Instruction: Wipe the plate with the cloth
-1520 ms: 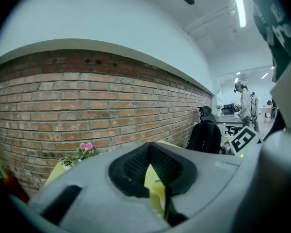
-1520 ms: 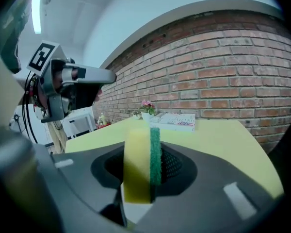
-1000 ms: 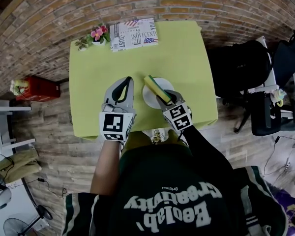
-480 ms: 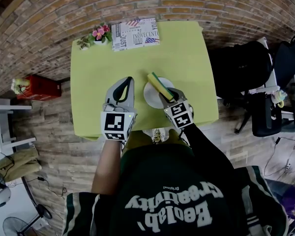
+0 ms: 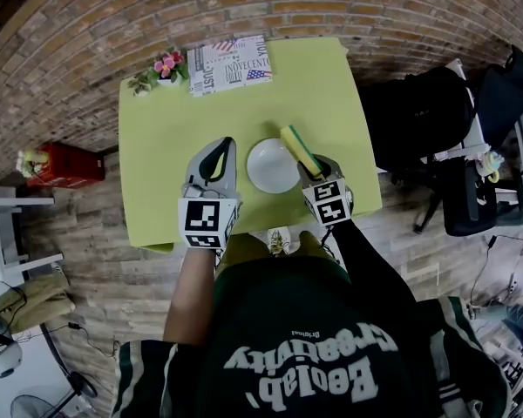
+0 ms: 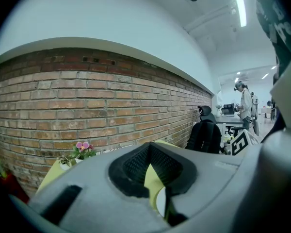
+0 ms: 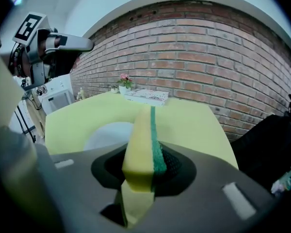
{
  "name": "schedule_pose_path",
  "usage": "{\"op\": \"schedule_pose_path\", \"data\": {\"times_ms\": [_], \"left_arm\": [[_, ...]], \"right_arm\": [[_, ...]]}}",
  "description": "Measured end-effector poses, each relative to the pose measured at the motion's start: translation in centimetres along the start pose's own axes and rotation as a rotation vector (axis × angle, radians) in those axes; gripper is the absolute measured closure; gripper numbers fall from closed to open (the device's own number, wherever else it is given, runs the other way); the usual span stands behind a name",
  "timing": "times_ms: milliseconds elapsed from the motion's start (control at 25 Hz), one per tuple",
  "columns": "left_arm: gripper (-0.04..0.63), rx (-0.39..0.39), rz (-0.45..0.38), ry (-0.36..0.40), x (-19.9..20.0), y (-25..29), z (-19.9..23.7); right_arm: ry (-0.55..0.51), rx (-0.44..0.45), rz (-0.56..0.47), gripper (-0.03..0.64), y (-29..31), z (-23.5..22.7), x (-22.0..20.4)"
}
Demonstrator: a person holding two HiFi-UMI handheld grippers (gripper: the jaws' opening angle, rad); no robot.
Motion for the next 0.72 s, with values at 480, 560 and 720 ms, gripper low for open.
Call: {"op": "schedule_pose_path", "data": {"times_ms": [480,560,720], "left_arm": [[0.592,0.010,0.004,-0.002,-0.3,-0.6,0.0],[0.592,0.014,0.004,-0.003,-0.3,-0.8,0.0],[0.592,0.023,0.005,-0.005,-0.4,-1.2,0.0]], "right_arm": [[0.002,0.073,-0.056,0.488,-1.0,1.6,1.5],[-0.022,0.115,-0.076,0.488,-1.3,3.2,1.9],[-0.059,0.192,-0.084,0.487,-1.7,6.2,2.4]]}}
Point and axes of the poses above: the fingertips, and each gripper's own axes: y forward along the fingers, z to its left, x out of its top, the point moved 4 cm from there along -y, backward along the fingers, and after that the axes turned 14 degrees about -x, right-handed, at the moved point
